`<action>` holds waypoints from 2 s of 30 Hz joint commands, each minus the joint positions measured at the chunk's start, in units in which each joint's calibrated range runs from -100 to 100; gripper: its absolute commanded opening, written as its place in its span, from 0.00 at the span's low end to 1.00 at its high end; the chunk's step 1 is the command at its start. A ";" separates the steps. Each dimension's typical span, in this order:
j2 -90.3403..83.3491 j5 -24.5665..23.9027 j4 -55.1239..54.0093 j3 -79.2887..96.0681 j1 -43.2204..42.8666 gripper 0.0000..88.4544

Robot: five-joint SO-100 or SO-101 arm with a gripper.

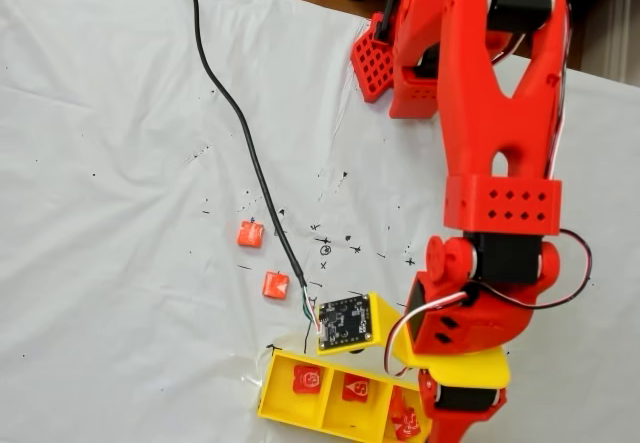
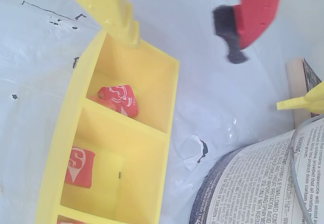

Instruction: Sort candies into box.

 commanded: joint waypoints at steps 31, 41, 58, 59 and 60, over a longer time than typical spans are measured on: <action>-13.95 14.36 26.30 0.10 24.20 0.00; -5.64 16.75 29.00 -5.55 30.00 0.01; 3.61 19.24 29.08 -7.91 32.35 0.29; 3.95 19.39 29.08 -8.00 32.26 0.29; 4.20 19.49 29.00 -8.00 32.17 0.29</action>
